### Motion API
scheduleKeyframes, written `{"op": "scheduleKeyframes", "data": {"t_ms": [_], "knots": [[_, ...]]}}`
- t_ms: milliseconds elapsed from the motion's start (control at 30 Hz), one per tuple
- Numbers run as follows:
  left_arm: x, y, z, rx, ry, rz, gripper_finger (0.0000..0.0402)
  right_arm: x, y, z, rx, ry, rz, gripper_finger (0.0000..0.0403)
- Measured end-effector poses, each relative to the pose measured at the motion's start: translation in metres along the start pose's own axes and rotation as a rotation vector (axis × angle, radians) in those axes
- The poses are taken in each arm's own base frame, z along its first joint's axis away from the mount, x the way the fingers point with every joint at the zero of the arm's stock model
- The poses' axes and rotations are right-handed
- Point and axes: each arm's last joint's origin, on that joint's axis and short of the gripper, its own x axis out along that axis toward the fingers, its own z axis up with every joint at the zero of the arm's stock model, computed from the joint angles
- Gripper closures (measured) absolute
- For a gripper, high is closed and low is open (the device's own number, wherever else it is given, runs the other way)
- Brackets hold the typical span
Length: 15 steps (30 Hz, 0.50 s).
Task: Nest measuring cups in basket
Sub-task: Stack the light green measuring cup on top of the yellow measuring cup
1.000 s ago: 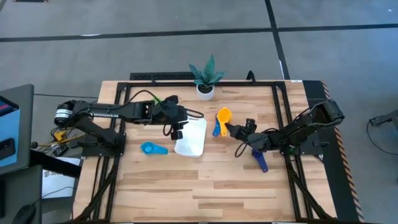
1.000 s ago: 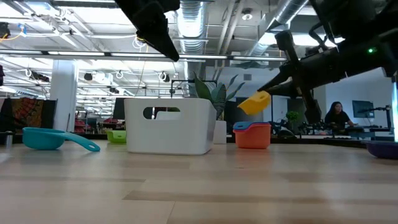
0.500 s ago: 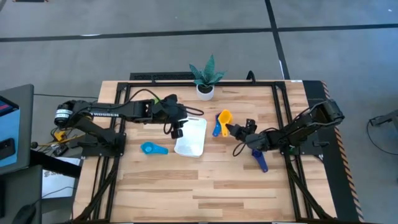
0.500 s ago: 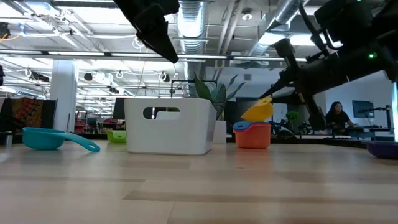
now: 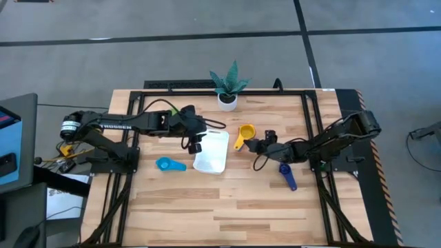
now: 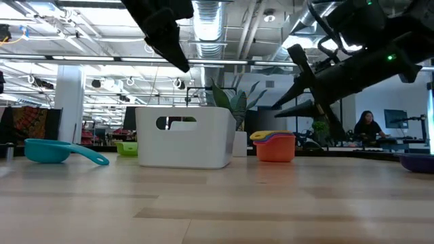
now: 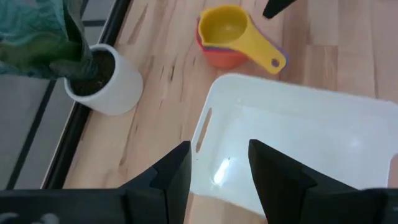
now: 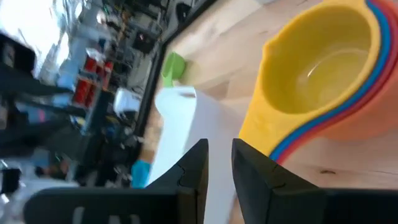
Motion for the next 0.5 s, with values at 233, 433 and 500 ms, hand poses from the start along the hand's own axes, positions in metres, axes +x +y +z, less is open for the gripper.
{"op": "scheduleKeyframes", "data": {"t_ms": [233, 433, 500], "knots": [[0.003, 0.012, -0.01, 0.007, 0.105, 0.073, 0.0251, -0.011, 0.006, -0.01, -0.169, 0.045, 0.044, 0.0302], [0.017, 0.047, -0.034, -0.144, 0.186, 0.075, 0.0251, -0.029, 0.028, -0.002, -0.336, 0.034, 0.152, 0.0303], [0.021, 0.062, -0.05, -0.223, 0.223, 0.146, 0.0251, -0.036, 0.035, 0.001, -0.38, 0.028, 0.193, 0.0303]]}}
